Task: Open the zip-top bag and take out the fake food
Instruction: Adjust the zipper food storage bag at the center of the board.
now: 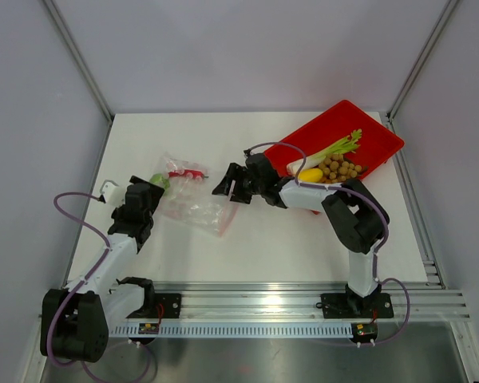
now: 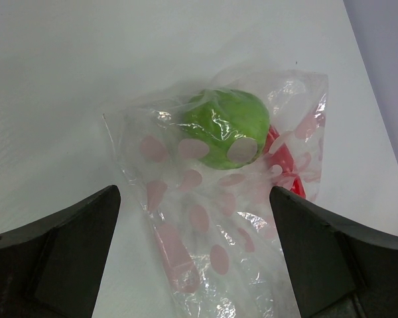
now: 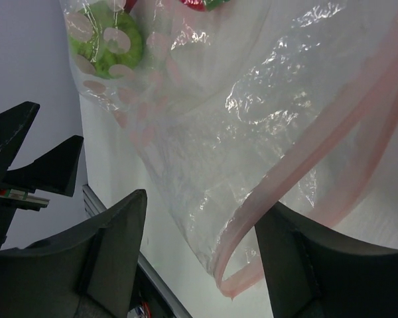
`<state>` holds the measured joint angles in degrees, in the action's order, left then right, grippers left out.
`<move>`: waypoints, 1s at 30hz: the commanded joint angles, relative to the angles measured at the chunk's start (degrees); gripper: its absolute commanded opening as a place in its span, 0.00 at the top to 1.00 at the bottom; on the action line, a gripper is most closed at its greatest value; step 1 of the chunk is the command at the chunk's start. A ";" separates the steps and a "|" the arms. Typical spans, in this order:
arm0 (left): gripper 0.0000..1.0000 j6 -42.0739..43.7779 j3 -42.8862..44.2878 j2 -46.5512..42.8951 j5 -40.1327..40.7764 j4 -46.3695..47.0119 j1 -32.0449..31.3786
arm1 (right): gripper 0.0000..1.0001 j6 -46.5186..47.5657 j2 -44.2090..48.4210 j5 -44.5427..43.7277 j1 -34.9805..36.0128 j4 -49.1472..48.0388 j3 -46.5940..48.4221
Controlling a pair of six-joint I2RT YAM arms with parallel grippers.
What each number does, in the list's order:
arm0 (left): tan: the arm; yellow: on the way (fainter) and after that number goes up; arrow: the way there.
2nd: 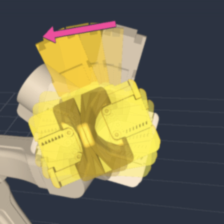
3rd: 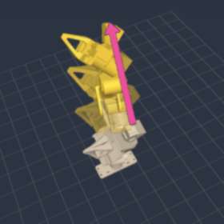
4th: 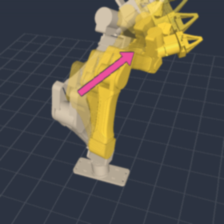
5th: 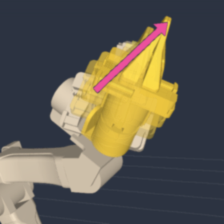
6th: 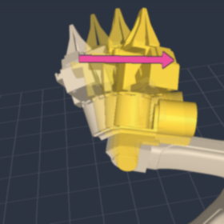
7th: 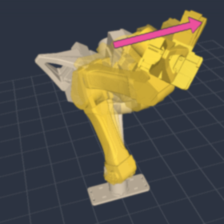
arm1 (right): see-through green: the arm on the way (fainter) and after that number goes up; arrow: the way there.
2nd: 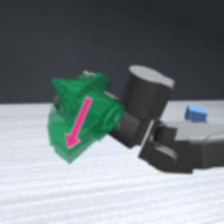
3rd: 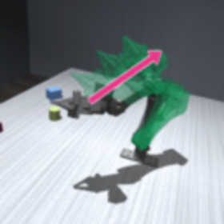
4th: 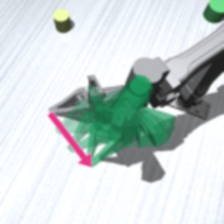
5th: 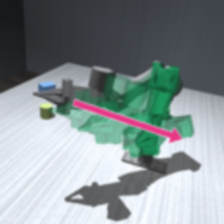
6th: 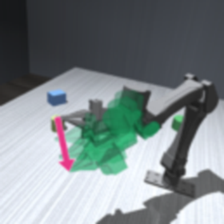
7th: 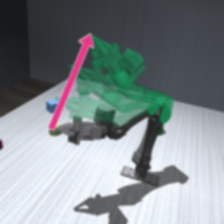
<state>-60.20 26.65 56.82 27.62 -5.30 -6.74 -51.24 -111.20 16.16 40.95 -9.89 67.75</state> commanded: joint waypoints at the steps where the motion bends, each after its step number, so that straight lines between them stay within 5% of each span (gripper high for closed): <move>1: 0.01 0.88 2.17 0.22 1.91 1.17 -0.11 | 0.33 -0.52 -1.04 2.64 0.45 -7.16 0.02; 5: 0.01 0.88 2.17 0.05 1.91 1.08 -0.11 | 0.72 0.27 -1.22 4.49 0.45 -7.25 0.90; 9: 0.01 1.14 2.09 0.22 1.91 1.34 -0.11 | 0.91 2.10 1.50 3.88 0.27 -5.50 0.72; 16: 0.01 3.51 2.61 2.15 2.01 3.01 -0.11 | 1.00 7.12 6.69 1.85 0.18 -1.63 0.63; 30: 0.01 7.37 4.11 3.56 -4.31 5.04 0.50 | 1.00 23.55 15.22 -3.67 0.10 13.13 5.55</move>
<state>-54.94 28.88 61.21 25.85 -3.73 -6.66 -33.87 -98.94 16.08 40.93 -1.98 69.87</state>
